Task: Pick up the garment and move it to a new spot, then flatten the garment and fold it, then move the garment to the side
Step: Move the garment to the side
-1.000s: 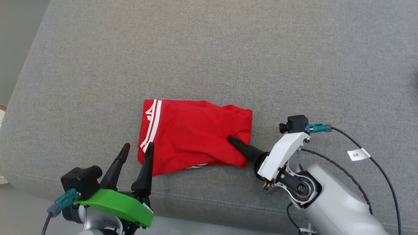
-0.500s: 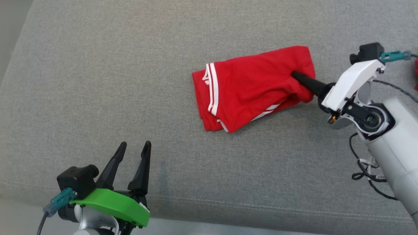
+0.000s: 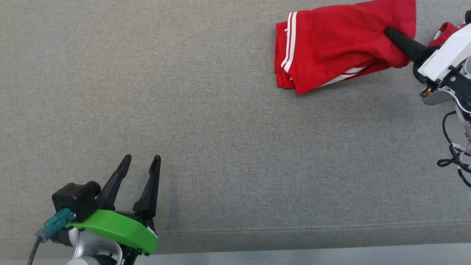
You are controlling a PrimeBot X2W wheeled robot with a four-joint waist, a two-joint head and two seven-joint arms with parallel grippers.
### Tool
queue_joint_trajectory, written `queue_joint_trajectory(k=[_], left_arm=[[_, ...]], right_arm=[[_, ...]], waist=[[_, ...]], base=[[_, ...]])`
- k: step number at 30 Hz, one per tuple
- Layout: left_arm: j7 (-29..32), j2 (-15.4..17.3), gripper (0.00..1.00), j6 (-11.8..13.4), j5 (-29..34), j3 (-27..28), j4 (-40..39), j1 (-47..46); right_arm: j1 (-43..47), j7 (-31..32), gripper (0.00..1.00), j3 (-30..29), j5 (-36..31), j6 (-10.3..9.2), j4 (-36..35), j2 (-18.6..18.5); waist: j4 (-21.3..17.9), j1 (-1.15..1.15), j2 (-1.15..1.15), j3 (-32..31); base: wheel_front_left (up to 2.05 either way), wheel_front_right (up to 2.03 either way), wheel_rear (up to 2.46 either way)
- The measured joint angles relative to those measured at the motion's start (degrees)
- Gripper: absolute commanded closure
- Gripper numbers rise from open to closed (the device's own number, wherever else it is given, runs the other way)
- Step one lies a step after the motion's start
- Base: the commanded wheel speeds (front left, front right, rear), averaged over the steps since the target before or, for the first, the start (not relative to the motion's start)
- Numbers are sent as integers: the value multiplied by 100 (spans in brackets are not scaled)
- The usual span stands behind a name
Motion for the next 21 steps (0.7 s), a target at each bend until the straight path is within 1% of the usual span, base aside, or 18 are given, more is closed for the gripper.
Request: queue_joint_trajectory(k=[5, 9, 15, 21], left_arm=[[99, 68, 0, 0, 23, -13, -114, -30], [169, 144, 0, 3, 78, -22, -193, -129], [263, 193, 0, 24, 100, -15, -226, -147], [353, 279, 0, 48, 126, -8, -232, -146]], right_arm=[[-168, -134, 100, -341, 38, -104, -18, -196], [-261, -263, 100, -567, 152, -196, -15, -258], [-249, -434, 100, -719, 264, -186, 30, -254], [-132, -626, 100, -793, 326, -109, 69, -147]], waist=[[-286, 0, 0, 128], [-488, 0, 0, 245], [-753, 0, 0, 408], [-1020, 0, 0, 453]], base=[[0, 0, 0], [0, 0, 0], [0, 0, 0], [0, 0, 0]])
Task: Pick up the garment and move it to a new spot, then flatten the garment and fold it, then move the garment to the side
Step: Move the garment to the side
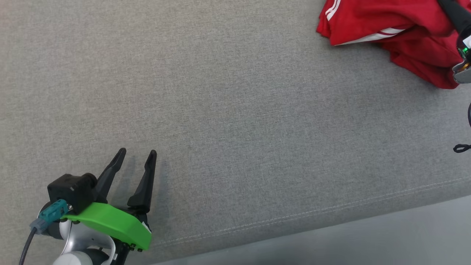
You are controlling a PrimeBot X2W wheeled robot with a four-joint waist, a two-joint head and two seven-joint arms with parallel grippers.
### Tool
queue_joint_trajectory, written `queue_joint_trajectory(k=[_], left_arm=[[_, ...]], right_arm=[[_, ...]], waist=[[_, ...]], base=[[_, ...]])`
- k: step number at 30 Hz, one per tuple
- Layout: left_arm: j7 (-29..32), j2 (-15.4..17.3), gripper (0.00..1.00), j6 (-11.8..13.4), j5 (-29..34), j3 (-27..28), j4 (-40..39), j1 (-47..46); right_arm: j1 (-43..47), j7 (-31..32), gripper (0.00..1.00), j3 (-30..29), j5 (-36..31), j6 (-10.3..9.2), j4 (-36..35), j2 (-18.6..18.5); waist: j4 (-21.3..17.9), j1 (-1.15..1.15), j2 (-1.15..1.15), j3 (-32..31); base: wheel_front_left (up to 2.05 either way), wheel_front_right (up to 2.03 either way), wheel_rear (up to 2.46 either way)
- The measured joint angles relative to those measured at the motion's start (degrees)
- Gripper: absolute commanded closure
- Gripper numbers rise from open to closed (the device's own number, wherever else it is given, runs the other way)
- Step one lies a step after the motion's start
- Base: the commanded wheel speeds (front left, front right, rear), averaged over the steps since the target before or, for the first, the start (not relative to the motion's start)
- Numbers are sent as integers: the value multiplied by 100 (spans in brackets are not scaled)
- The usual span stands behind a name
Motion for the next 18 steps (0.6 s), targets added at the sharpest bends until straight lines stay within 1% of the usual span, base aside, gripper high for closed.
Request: queue_joint_trajectory(k=[11, 18], left_arm=[[210, 82, 0, 53, 24, -27, -193, 7], [359, 104, 0, 59, 45, -80, -361, 7]], right_arm=[[133, -570, 100, -300, 7, 7, 55, 67], [216, -873, 100, -404, 3, -40, 127, 138]], waist=[[-465, 0, 0, -18], [-567, 0, 0, 129]], base=[[0, 0, 0], [0, 0, 0]])
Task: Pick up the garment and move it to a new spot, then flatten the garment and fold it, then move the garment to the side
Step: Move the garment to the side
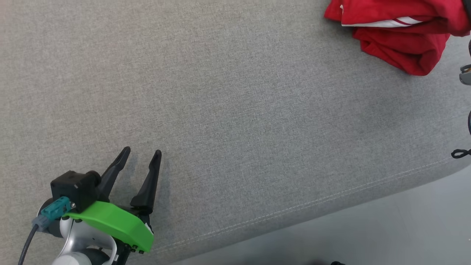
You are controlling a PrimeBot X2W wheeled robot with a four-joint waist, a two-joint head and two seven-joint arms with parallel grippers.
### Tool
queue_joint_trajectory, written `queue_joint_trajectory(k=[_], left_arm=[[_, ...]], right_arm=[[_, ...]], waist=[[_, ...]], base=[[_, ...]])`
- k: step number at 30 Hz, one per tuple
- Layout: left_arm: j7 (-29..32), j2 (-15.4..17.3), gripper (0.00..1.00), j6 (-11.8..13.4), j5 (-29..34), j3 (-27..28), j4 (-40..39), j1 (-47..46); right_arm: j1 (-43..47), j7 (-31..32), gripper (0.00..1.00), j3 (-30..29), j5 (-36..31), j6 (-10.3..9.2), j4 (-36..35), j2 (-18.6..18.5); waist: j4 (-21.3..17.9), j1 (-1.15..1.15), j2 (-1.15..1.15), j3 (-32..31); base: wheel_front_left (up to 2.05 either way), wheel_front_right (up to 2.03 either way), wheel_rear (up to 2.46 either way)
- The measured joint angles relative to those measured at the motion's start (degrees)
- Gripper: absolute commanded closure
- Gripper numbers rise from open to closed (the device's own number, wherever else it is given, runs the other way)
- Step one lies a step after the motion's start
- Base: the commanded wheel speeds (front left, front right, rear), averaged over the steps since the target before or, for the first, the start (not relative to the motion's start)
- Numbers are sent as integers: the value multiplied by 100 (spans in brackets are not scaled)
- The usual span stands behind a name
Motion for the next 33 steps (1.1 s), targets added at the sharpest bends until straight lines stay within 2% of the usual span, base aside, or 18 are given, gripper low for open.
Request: queue_joint_trajectory(k=[6, 7, 8, 9, 10, 12, 17, 24, 33], left_arm=[[88, 44, 0, 48, 16, 12, -48, -1], [91, 48, 0, 48, 18, 16, -45, -1], [91, 52, 0, 49, 19, 22, -45, -1], [92, 54, 0, 51, 19, 31, -46, -1], [92, 55, 0, 52, 19, 43, -49, -1], [93, 56, 0, 92, 19, 64, -59, -1], [94, 70, 0, 138, 19, 185, -93, -1], [97, 70, 0, 153, 19, 209, -179, -1], [91, -9, 0, 152, 9, 153, -140, -1]], right_arm=[[0, -313, 100, -5, -101, -53, 118, 115], [0, -388, 83, -4, -165, -93, 166, 134], [0, -436, 60, -4, -205, -107, 218, 143], [0, -486, 25, -2, -242, -151, 254, 146], [0, -555, 0, -5, -286, -175, 289, 146], [-1, -658, 0, -14, -364, -208, 347, 141], [-9, -1053, 0, -21, -650, -459, 545, 130], [-3, -1502, 0, 15, -992, -612, 749, 121], [103, -2100, 0, 254, -1545, -610, 592, 154]], waist=[[-17, 0, 0, 139], [-17, 0, 0, 155], [-17, 0, 0, 165], [-18, 0, 0, 171], [-19, 0, 0, 175], [-23, 0, 0, 181], [-80, 0, 0, 168], [-240, 0, 0, 129], [-310, 0, 0, -6]], base=[[0, 0, 0], [0, 0, 0], [0, 0, 0], [0, 0, 0], [0, 0, 0], [0, 0, 0], [0, 0, 0], [0, 0, 0], [0, 0, 0]])
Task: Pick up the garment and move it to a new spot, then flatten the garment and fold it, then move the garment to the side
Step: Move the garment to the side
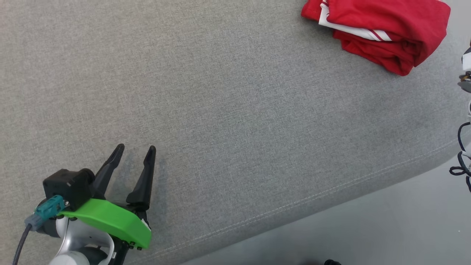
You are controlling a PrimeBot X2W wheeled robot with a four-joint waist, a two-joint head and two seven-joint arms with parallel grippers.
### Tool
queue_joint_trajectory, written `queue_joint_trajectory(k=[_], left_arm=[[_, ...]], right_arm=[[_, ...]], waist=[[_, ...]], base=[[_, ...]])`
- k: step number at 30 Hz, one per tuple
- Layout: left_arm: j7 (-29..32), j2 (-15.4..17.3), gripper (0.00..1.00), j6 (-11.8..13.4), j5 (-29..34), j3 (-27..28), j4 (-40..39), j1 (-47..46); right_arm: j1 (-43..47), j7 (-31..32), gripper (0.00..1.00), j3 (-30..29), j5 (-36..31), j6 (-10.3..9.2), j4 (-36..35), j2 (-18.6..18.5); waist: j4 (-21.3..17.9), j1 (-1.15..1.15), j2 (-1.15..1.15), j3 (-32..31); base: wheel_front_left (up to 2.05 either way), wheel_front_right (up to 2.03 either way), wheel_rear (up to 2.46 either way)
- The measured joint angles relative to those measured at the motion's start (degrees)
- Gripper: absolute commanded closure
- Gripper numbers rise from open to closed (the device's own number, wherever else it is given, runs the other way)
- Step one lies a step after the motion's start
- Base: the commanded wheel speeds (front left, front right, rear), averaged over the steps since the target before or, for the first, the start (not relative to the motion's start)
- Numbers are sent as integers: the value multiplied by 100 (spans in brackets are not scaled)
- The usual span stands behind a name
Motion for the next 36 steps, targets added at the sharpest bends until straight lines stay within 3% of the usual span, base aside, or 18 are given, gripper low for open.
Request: queue_joint_trajectory(k=[10, 14, 25, 36], left_arm=[[-342, -257, 0, -15, -41, -101, 296, -10], [-601, -274, 0, 2, 26, 37, 575, -11], [-1233, -276, 0, 69, 573, 168, 1182, -12], [-1661, -298, 0, 93, 647, 196, 1715, 168]], right_arm=[[481, -176, 0, -75, -1135, -79, -665, -436], [744, -166, 0, -535, -1893, -143, -1380, -478], [1814, -166, 0, -626, -2772, -193, -2080, -27], [2972, -166, 0, -558, -3326, -194, -2145, 604]], waist=[[235, 0, 0, -282], [475, 0, 0, -475], [1118, 0, 0, -990], [1560, 0, 0, -1647]], base=[[0, 0, 0], [0, 0, 0], [0, 0, 0], [0, 0, 0]])
